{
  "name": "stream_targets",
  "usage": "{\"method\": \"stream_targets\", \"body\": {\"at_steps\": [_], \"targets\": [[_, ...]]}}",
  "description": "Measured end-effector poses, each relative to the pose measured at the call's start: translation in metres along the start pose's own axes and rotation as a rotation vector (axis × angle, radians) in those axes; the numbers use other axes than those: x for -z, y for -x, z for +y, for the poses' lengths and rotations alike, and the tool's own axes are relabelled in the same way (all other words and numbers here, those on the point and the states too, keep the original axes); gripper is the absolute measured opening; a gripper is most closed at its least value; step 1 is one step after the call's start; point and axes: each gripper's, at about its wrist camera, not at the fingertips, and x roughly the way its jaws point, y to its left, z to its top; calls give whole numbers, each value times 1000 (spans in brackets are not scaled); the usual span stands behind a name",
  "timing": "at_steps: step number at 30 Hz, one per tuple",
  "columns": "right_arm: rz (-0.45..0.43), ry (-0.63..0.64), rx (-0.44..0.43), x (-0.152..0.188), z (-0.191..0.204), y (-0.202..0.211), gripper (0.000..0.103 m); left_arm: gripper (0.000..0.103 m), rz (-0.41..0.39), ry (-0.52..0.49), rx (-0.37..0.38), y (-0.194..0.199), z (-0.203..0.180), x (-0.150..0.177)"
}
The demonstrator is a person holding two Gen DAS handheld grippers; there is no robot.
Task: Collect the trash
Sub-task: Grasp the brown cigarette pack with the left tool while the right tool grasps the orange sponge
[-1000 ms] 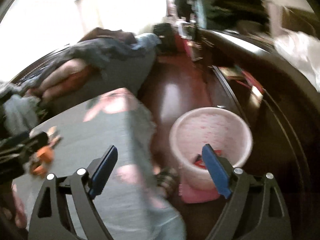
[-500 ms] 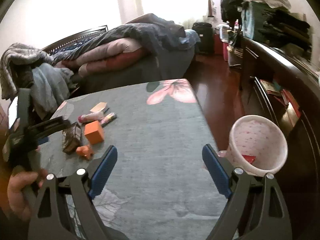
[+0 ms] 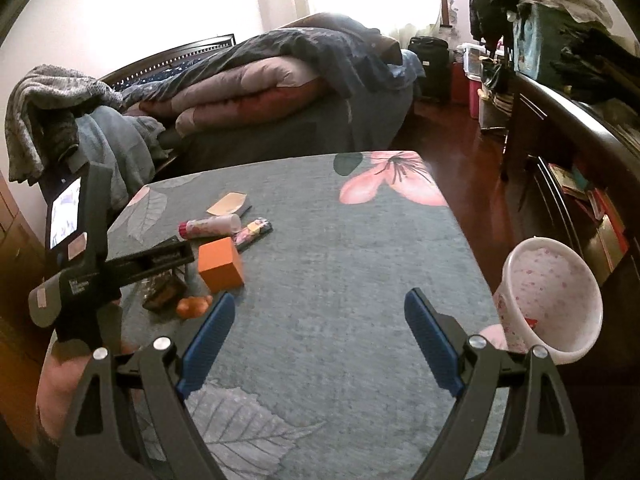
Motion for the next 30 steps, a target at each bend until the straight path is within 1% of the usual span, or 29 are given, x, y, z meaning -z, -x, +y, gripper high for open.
{"method": "stream_targets", "body": {"at_steps": [1,2,3,5,10,13,18,21,23,24,25,26,30], "targets": [[3,6,2,0,3,-2,87,65,-10,-8,-8,1,1,1],[5,11,3,-1,5,-4,87,55,-10,-12,-10,2,2,0],[9,17,4,-2,9,-8,87,54,-11,-10,-4,3,5,0],[17,29,2,-4,17,-14,87,52,-4,3,26,4,12,-2],[35,69,-22,-10,46,-35,87,51,-54,27,4,22,37,-6],[65,98,-42,-13,66,-56,87,51,-97,45,-10,35,56,-10],[115,122,-37,-17,87,-89,86,52,-139,61,-21,51,80,-13],[159,112,-39,-18,90,-107,72,53,-153,55,-28,57,87,-14],[171,113,-40,-18,89,-113,58,53,-164,57,-25,60,91,-13],[176,114,-35,-17,89,-115,54,53,-165,58,-22,61,91,-13],[178,116,-35,-17,89,-116,43,53,-163,59,-18,61,92,-13],[181,119,-43,-16,89,-116,39,51,-162,59,-13,61,92,-13],[158,122,-46,-17,88,-109,39,50,-170,56,-11,64,91,-14]]}}
